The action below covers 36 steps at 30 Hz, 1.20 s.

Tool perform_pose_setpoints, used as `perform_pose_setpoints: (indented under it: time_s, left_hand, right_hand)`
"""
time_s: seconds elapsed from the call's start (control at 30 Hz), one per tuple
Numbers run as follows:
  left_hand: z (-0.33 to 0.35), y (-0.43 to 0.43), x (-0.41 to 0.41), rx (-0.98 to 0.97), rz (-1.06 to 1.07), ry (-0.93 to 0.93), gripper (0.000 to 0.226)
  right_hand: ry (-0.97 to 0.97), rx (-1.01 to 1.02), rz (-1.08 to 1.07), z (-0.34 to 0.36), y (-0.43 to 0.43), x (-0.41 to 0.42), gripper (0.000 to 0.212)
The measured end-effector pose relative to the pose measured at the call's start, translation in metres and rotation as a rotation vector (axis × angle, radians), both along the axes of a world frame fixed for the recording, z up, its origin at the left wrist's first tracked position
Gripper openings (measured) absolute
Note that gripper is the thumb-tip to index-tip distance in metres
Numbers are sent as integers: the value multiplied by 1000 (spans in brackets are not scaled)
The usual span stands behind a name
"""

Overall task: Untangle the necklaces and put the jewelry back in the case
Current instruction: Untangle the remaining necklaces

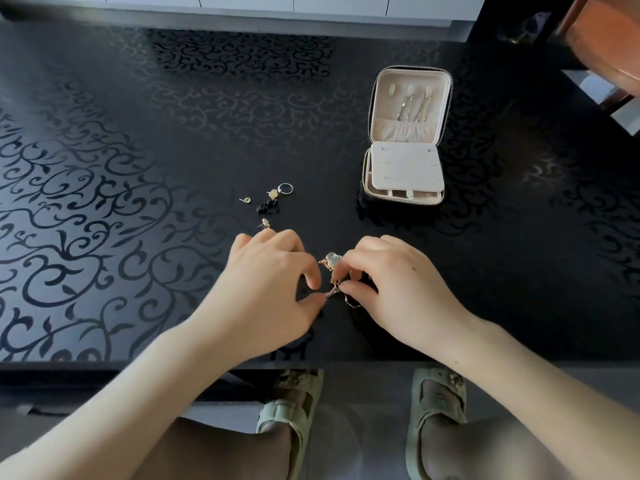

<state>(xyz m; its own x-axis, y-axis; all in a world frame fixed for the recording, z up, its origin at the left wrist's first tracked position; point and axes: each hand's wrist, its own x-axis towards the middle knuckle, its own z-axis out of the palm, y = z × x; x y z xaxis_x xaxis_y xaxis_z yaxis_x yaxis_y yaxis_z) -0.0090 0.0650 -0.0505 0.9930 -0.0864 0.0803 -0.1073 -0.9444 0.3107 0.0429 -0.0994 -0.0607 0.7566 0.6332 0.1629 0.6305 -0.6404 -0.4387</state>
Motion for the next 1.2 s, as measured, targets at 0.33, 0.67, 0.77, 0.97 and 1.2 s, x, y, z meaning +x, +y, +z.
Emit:
perform_pose_setpoints:
  time_s: [0.33, 0.67, 0.77, 0.97, 1.2]
  left_hand:
    - [-13, -15, 10, -217, 41, 73, 3]
    - [1, -9, 12, -435, 183, 196, 14]
    - [2, -9, 13, -503, 204, 229, 15]
    - [1, -5, 17, -671, 297, 236, 16]
    - [2, -1, 17, -749, 234, 217, 18]
  right_hand:
    - [38, -44, 31, 1, 1, 7, 6]
    - [-3, -149, 91, 5, 2, 3, 7]
    - [26, -117, 65, 8, 0, 4, 17]
    - [22, -108, 41, 8, -4, 4, 13]
    - [94, 37, -15, 6, 2, 7, 14]
